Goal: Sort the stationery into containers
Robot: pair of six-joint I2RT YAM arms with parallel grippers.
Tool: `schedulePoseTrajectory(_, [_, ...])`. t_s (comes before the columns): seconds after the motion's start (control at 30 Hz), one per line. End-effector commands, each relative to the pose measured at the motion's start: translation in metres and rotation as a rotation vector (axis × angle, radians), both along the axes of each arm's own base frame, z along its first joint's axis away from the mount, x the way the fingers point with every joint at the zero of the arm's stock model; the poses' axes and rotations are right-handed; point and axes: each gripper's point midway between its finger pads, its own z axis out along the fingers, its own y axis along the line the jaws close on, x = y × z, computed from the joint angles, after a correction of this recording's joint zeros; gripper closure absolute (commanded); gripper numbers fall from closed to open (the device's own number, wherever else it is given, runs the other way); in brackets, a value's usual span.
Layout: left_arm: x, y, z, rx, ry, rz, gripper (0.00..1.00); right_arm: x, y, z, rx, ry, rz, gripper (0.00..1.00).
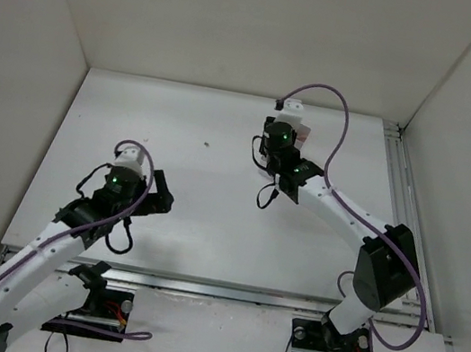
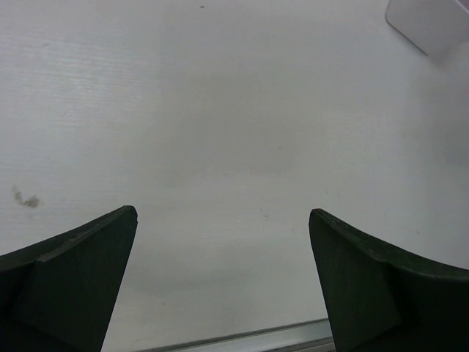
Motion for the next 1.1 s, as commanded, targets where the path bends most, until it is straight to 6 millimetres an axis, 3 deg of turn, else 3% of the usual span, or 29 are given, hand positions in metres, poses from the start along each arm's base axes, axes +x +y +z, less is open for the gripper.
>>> schedulePoseTrajectory(0.0, [0.042,-0.045,0.058,-0.025,-0.199,-0.233,0.00,0.011,-0.052,0.018,0.085,-0.135,-0.361,0.99])
schedulePoseTrajectory(0.2, [0.062,-0.076,0.069,-0.044,-0.233,-0.352,0.00,0.017,-0.075,-0.006,0.124,-0.125,-0.477,1.00])
schedulePoseTrajectory(0.4, [0.067,-0.085,0.066,-0.054,-0.236,-0.392,0.00,0.019,-0.072,-0.020,0.149,-0.116,-0.477,1.00])
schedulePoseTrajectory(0.63, [0.061,-0.084,0.056,-0.070,-0.212,-0.387,0.00,0.031,-0.064,-0.050,0.143,-0.082,-0.499,0.96])
schedulePoseTrajectory(1.07, [0.042,-0.071,0.044,-0.081,-0.200,-0.348,0.00,0.041,-0.060,-0.055,0.144,-0.124,-0.522,0.87])
